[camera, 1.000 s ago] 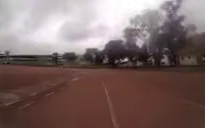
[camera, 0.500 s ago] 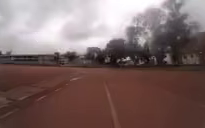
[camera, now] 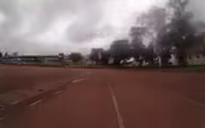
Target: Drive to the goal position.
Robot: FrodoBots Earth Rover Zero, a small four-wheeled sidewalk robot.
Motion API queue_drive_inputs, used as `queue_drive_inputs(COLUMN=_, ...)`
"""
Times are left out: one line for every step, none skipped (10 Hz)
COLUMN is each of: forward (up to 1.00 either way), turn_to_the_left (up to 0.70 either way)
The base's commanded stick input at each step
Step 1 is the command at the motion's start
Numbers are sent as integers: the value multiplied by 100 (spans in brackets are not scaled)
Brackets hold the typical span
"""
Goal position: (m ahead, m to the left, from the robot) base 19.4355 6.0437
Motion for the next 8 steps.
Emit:
queue_drive_inputs(forward=70, turn_to_the_left=7)
queue_drive_inputs(forward=70, turn_to_the_left=8)
queue_drive_inputs(forward=70, turn_to_the_left=8)
queue_drive_inputs(forward=70, turn_to_the_left=8)
queue_drive_inputs(forward=70, turn_to_the_left=9)
queue_drive_inputs(forward=70, turn_to_the_left=8)
queue_drive_inputs(forward=70, turn_to_the_left=9)
queue_drive_inputs(forward=70, turn_to_the_left=7)
